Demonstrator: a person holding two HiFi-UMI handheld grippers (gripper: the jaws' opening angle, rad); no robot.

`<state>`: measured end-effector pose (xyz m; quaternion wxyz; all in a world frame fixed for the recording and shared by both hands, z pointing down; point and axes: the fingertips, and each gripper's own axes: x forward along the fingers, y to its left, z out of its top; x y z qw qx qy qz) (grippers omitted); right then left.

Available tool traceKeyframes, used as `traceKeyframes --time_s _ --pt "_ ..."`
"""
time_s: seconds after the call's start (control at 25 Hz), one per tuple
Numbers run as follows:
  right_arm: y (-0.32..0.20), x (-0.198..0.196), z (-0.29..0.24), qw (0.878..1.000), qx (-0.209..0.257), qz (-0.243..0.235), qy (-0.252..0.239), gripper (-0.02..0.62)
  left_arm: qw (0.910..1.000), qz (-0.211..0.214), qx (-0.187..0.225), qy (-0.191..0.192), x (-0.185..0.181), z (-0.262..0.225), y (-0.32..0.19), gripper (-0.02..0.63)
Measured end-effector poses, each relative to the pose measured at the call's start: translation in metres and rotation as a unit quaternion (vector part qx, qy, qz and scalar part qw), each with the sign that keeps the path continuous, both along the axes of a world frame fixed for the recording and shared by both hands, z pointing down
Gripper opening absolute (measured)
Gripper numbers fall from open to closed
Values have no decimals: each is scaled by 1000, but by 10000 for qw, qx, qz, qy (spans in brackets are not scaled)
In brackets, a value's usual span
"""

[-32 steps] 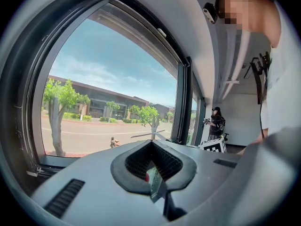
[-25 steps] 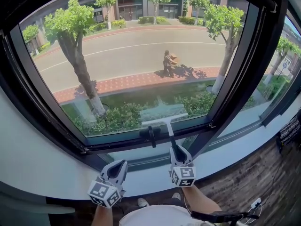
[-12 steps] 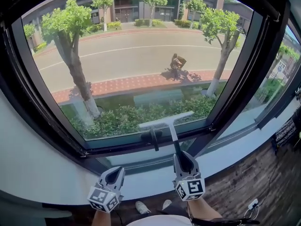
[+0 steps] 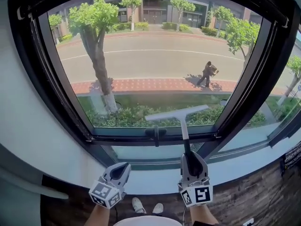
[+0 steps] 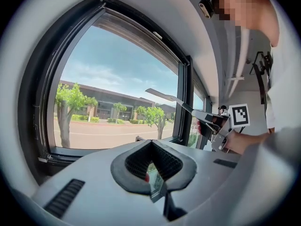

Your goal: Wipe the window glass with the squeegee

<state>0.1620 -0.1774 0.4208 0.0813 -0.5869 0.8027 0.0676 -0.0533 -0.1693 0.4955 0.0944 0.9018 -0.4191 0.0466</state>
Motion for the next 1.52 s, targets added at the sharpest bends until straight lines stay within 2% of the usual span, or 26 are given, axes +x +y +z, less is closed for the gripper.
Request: traceKeyframes --time_s 0.16,0.28,0.52,0.68,0.8,1.04,1.24,1.52 --pt "12 10 4 9999 4 -126 -46 100 10000 59 15 -53 20 -1 25 18" --pt "17 12 1 9999 40 -147 -55 100 10000 -15 59 -77 18 -3 32 18" --pt "22 4 -17 9997 223 -26 -60 100 9991 -140 406 25 -2 -20 40 18" --pt "13 -32 -39 9991 393 -43 -126 100 9982 -228 531 148 -37 -27 43 18" --pt "2 -72 -80 9971 758 -90 -66 100 9975 -231 658 88 -66 -33 46 18" --pt "-42 -137 -205 9842 1761 155 -67 100 9974 -7 681 255 -105 -35 52 18" --pt "-83 -168 -274 9791 1987 398 -143 100 9966 240 764 183 -117 -35 56 18" --pt "-105 -182 -322 9748 2166 398 -343 100 9957 341 851 157 -125 -37 59 18"
